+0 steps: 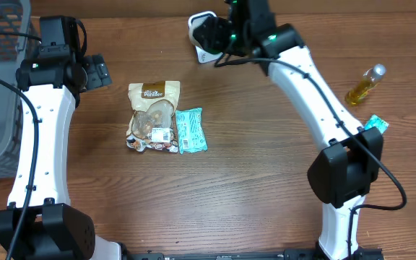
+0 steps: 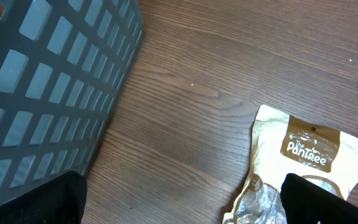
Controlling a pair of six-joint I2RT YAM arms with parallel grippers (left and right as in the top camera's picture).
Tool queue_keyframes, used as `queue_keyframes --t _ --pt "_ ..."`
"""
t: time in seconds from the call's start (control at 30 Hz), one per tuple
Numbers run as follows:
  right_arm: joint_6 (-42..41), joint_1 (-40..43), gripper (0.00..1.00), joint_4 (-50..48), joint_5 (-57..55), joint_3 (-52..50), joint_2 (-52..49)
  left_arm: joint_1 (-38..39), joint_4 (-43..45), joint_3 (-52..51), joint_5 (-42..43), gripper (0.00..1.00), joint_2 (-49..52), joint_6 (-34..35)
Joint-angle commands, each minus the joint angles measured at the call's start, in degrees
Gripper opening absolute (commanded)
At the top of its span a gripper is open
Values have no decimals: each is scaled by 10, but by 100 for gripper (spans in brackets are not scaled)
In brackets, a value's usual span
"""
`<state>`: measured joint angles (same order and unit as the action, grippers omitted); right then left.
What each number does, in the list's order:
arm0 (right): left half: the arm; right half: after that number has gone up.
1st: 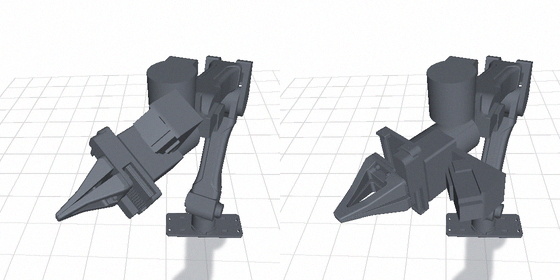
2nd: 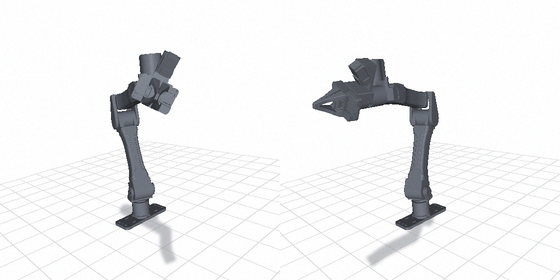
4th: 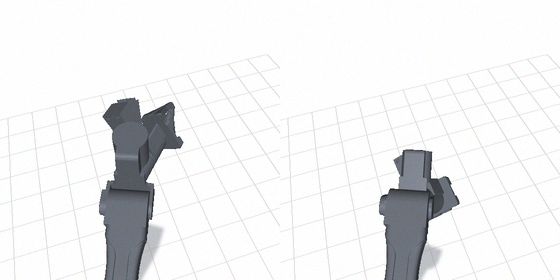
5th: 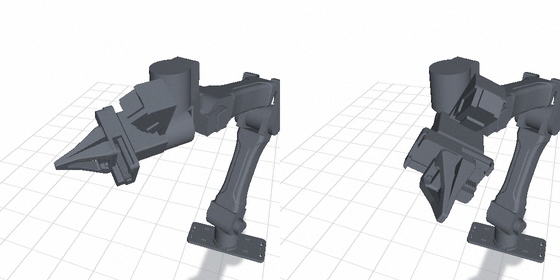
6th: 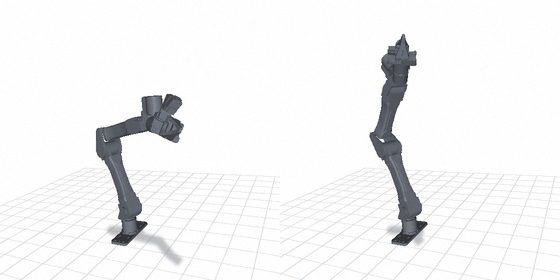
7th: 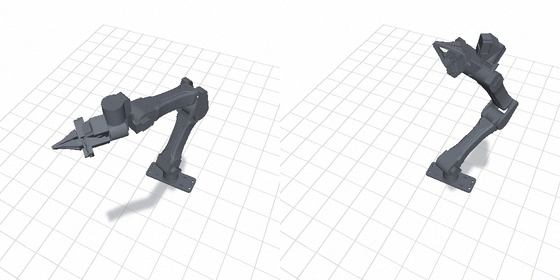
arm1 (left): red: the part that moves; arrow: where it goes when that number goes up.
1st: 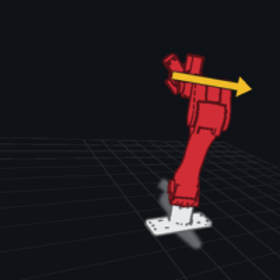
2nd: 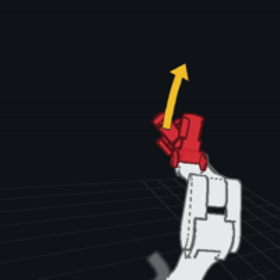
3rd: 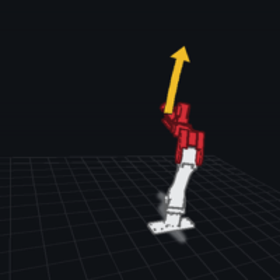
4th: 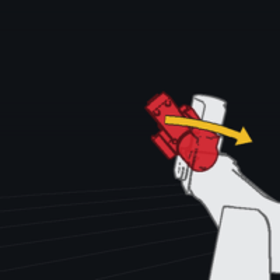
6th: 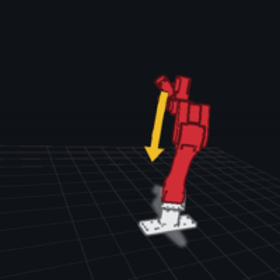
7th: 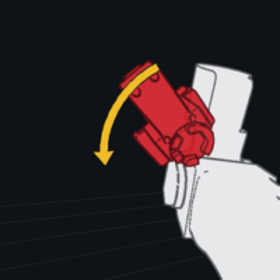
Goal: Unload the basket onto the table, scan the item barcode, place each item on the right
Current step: 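Hold the jar's label in front of the white scanner with the right gripper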
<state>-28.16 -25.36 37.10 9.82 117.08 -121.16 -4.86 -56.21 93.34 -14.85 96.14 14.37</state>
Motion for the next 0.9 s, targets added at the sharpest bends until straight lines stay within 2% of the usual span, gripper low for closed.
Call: queue_keyframes --t 0.0,0.5,0.6,0.87 --pt "20 -20 36 -47 -138 10 -24 4 -1 2 -6 99 2 -11" --pt "66 -21 35 -257 -156 10 -122 4 -1 2 -6 100 2 -11" --pt "106 -22 32 -289 -159 10 -134 4 -1 2 -6 100 2 -11" --pt "120 -21 29 -311 -214 10 -151 4 -1 2 -6 100 2 -11"
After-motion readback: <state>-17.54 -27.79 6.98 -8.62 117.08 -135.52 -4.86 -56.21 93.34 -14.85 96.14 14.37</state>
